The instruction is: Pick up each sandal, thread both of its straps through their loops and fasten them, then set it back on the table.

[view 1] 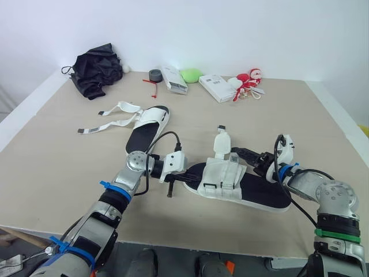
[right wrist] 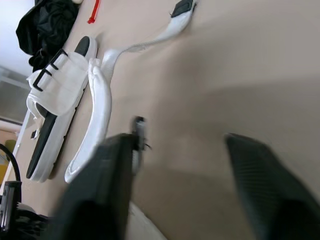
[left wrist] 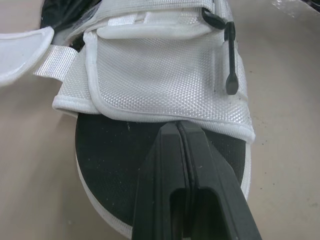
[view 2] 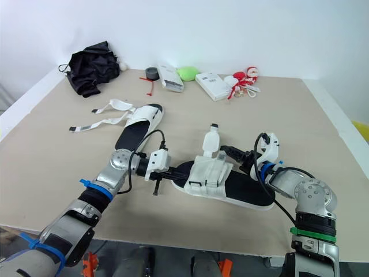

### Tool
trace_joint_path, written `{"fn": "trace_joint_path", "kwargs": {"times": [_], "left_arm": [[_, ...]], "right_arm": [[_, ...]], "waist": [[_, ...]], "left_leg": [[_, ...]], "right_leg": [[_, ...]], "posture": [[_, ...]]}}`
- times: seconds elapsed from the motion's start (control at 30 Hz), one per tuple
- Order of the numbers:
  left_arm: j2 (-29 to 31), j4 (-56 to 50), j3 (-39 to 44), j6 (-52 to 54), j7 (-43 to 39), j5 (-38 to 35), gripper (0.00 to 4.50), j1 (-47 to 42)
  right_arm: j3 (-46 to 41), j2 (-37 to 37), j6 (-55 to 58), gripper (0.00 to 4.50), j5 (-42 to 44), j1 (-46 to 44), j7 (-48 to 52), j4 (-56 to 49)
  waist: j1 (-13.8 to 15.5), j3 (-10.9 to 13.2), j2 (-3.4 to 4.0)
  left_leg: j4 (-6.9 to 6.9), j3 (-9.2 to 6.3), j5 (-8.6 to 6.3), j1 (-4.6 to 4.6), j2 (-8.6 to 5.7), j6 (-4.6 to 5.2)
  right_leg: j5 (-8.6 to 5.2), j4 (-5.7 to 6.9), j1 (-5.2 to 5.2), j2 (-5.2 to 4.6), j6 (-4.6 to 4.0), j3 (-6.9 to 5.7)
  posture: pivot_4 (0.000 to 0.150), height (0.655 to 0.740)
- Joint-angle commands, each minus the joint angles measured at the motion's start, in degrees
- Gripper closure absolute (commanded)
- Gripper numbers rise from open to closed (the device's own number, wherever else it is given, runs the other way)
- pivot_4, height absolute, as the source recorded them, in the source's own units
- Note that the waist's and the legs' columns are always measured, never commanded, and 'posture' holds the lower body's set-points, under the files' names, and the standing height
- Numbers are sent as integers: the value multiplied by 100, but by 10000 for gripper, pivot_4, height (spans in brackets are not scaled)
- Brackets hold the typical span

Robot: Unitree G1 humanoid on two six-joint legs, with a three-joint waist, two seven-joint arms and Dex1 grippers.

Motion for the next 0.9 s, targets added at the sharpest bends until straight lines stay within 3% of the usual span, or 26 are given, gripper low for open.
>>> {"fn": "trace_joint_path", "kwargs": {"times": [0.03, 0.27, 0.47, 0.7, 0.9], "left_arm": [[52, 436, -318, 240, -4, 418, 45000, 261], [16, 480, -328, 214, -6, 436, 45000, 241], [25, 465, -284, 174, 31, 421, 45000, 215], [151, 350, -112, 170, 42, 334, 45000, 103], [224, 49, -59, 310, -54, 231, 45000, -9]], "right_arm": [[-178, -107, 131, 4931, 104, -230, 157, -168], [-138, -899, 520, 4931, 85, -1310, 1046, 499], [1146, -1384, 748, 4931, -959, -2320, 2147, 1471], [2622, -1458, 187, 4931, -2380, -3093, 3855, 2784], [2961, -1084, -237, 4931, -2994, -3563, 4847, 3580]], "waist": [[2, 0, -1], [9, 7, 9], [5, 8, 7], [18, 12, 7], [6, 18, 9]], "left_leg": [[-4, -6, 0, -1, 0, 0], [-8, 2, 2, -2, -5, 2], [-10, 13, 3, -1, -4, 5], [-13, 24, 3, -16, -10, 5], [-9, 33, 3, -24, -2, 5]], "right_leg": [[0, 0, 2, 9, 11, 0], [-4, -1, 0, 3, 14, 10], [-7, -7, 0, -4, 8, 11], [12, -7, -16, -17, 6, 10], [26, -5, -42, 2, 27, 8]], "posture": [[1500, 7380], [1500, 7380], [1500, 7380], [1500, 7380], [1500, 7380]]}}
